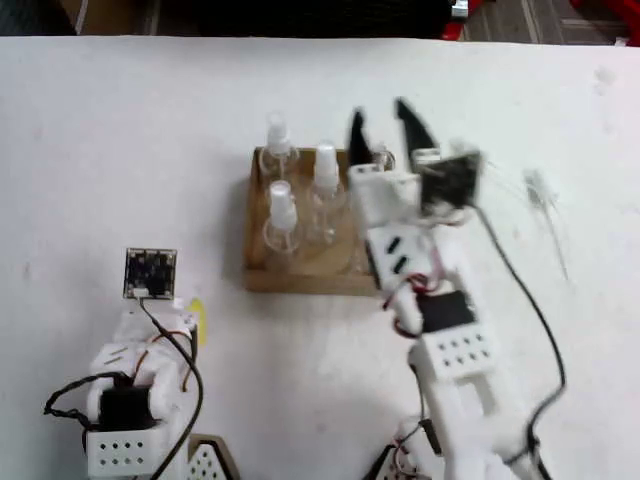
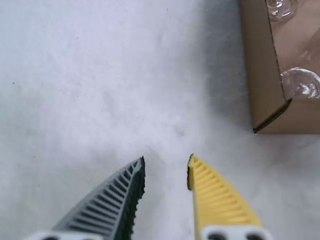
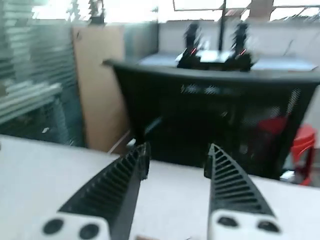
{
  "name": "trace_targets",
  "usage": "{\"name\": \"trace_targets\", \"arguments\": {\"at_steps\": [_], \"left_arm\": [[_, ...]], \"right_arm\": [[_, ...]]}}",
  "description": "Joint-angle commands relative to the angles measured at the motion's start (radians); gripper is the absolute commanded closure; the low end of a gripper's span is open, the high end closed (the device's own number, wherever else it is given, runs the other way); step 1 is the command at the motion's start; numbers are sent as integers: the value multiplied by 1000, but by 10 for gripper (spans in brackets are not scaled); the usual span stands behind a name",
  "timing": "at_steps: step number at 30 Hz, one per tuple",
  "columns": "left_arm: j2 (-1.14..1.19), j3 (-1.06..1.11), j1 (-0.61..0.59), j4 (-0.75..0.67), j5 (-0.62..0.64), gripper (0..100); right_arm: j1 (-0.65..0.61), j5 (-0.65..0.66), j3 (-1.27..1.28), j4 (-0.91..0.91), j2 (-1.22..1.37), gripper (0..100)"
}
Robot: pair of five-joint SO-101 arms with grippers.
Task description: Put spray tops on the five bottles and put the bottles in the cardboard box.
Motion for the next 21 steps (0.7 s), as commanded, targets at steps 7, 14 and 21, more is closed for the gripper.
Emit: {"name": "trace_targets", "arguments": {"at_steps": [7,14,21], "left_arm": [[-10,-3,-5,5,-11,865],[-10,-3,-5,5,-11,865],[-10,-3,-5,5,-11,865]], "right_arm": [[361,6,-249,245,70,848],[455,89,-806,680,610,848],[455,430,-1244,1001,1104,844]]}}
